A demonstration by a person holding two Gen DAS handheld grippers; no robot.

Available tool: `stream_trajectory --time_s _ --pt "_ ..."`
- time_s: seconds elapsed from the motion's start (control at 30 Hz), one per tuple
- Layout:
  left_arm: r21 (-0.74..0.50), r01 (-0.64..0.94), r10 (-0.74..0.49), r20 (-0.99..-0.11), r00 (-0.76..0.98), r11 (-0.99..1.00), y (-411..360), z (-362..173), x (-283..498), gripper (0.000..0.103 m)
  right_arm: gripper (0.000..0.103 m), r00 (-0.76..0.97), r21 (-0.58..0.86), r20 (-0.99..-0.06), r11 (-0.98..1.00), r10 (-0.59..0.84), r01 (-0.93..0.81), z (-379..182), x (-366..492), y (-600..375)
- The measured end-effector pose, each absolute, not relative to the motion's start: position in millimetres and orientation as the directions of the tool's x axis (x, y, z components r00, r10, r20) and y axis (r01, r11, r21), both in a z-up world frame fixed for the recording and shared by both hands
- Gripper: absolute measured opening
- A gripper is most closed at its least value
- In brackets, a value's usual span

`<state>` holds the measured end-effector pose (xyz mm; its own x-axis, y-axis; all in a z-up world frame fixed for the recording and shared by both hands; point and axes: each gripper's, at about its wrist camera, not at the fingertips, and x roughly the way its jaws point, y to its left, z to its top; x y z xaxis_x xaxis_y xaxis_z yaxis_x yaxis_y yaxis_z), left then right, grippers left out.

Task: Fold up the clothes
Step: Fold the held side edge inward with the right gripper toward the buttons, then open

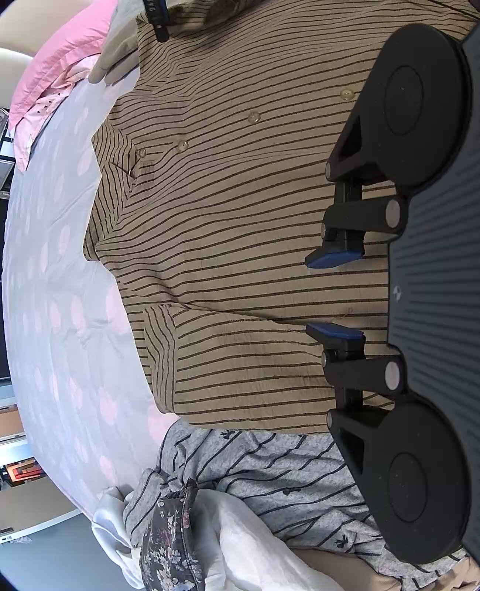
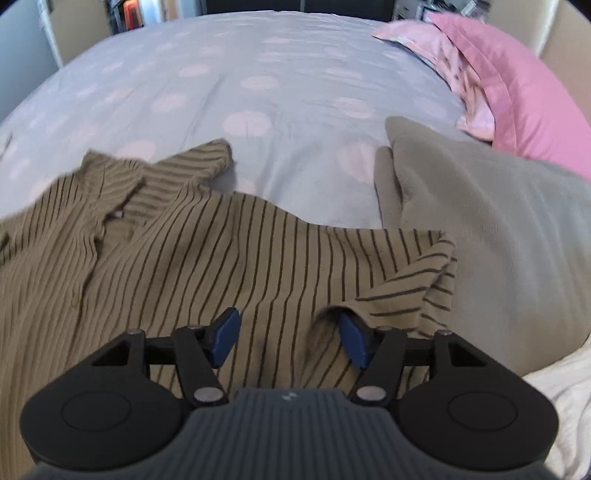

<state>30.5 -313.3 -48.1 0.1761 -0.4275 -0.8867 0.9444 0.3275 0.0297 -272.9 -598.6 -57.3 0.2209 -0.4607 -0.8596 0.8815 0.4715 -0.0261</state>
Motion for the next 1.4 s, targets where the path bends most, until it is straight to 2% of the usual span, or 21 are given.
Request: stream_trajectory --time_s 0.1,0.33,0.4,0.43,0.47,0.5,0.6,0.83,1.13,1.4 --pt "0.039 0.946 -0.429 -0.885 0.182 0.321 -312.2 -47.6 29.0 0.030 0.063 0.241 0.004 -0.858 0.462 -0.454 0.887 -52.9 -276.4 -592.0" --pt "0.070 0.942 -0.417 -0.884 0.210 0.327 -310.7 -47.0 28.9 0.030 0.059 0.241 -0.041 -0.831 0.487 -0.502 0.873 -30.5 -298.8 -569.0" --pt "0.073 0.940 -0.413 -0.885 0.216 0.334 -310.1 -47.1 30.0 0.030 0.040 0.215 -0.070 -0.825 0.472 -0.523 0.879 -30.2 -310.0 -568.2" --pt "0.077 0.938 -0.408 -0.886 0.220 0.338 -310.2 -47.5 30.4 0.030 0.035 0.189 -0.088 -0.825 0.451 -0.533 0.888 -32.8 -315.8 -569.8" --pt "0.081 0.937 -0.403 -0.888 0.223 0.340 -310.3 -48.5 31.1 0.030 0.023 0.162 -0.106 -0.825 0.430 -0.542 0.897 -35.6 -321.7 -571.5" --pt "0.084 0.936 -0.398 -0.889 0.225 0.341 -310.4 -49.6 31.9 0.030 0.015 0.143 -0.120 -0.824 0.416 -0.548 0.902 -39.1 -326.3 -574.0" --pt "0.092 0.935 -0.387 -0.893 0.230 0.342 -311.6 -53.0 33.0 0.030 0.010 0.106 -0.159 -0.816 0.396 -0.568 0.904 -49.4 -333.9 -583.0" --pt "0.113 0.933 -0.354 -0.904 0.239 0.342 -316.3 -62.7 35.9 0.030 0.009 0.095 -0.160 -0.814 0.380 -0.573 0.911 -70.3 -323.4 -619.2" --pt "0.138 0.937 -0.323 -0.914 0.246 0.322 -318.7 -75.4 40.0 0.030 0.009 0.037 -0.147 -0.808 0.263 -0.587 0.954 -85.9 -304.7 -685.4" --pt "0.119 0.929 -0.333 -0.911 0.243 0.351 -319.9 -70.0 48.0 0.030 0.012 0.115 -0.107 -0.806 0.334 -0.581 0.937 -62.7 -302.2 -663.1"
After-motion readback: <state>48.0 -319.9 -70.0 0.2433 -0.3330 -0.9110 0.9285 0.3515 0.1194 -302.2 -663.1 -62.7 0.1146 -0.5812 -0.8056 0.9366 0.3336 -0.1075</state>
